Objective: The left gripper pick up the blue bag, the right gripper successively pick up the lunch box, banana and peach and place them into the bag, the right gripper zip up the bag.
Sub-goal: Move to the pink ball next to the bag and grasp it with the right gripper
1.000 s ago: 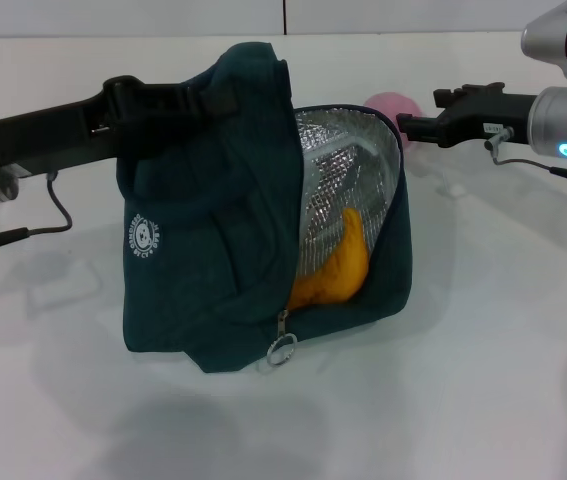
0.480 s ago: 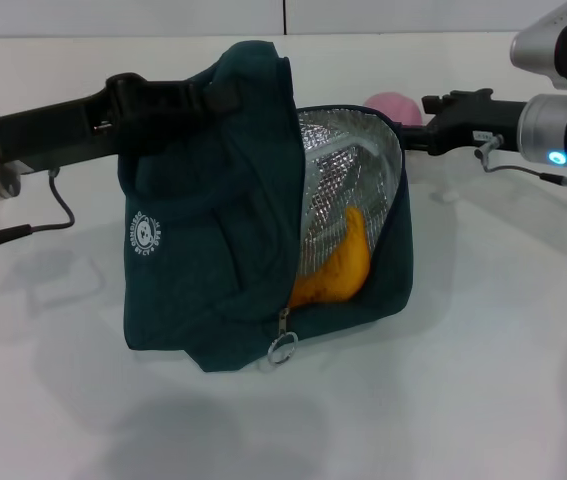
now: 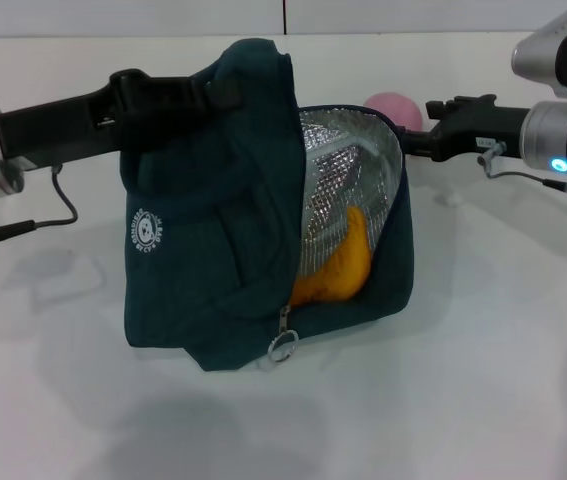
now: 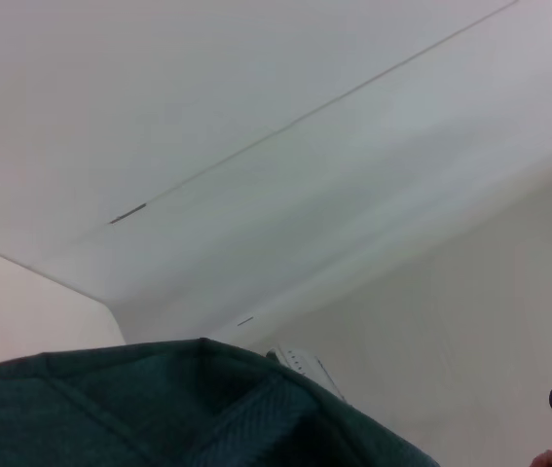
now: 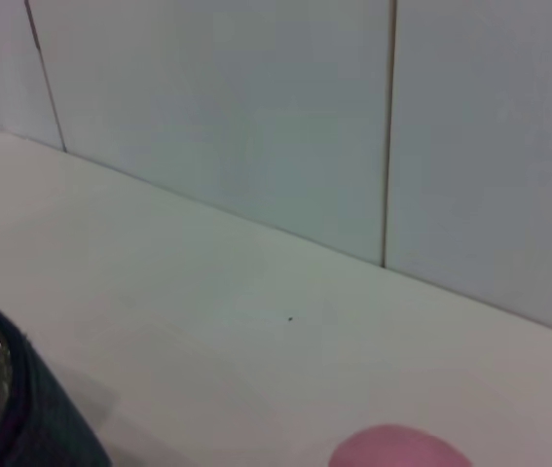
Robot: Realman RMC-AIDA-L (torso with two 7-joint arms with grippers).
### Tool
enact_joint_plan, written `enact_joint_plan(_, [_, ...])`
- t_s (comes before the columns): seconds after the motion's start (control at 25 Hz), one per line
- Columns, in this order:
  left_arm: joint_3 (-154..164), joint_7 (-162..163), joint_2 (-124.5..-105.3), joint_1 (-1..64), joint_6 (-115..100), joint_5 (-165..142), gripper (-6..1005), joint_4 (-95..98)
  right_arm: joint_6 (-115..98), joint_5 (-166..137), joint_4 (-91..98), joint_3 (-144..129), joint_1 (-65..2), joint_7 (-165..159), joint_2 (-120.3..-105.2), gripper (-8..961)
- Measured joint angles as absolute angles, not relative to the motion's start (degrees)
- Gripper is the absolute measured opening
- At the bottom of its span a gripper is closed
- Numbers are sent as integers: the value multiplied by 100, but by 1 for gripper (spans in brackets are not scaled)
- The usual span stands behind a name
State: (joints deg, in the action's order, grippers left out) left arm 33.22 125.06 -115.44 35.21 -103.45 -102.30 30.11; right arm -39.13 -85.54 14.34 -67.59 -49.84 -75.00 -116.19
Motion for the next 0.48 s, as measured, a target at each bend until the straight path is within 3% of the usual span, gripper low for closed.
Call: enact_joint_plan(0.48, [3322,12542,-11584,3552,-10302,-10230,47,2932,-3923,-8141,1242,-6768,-5016,-6951,-11619,555])
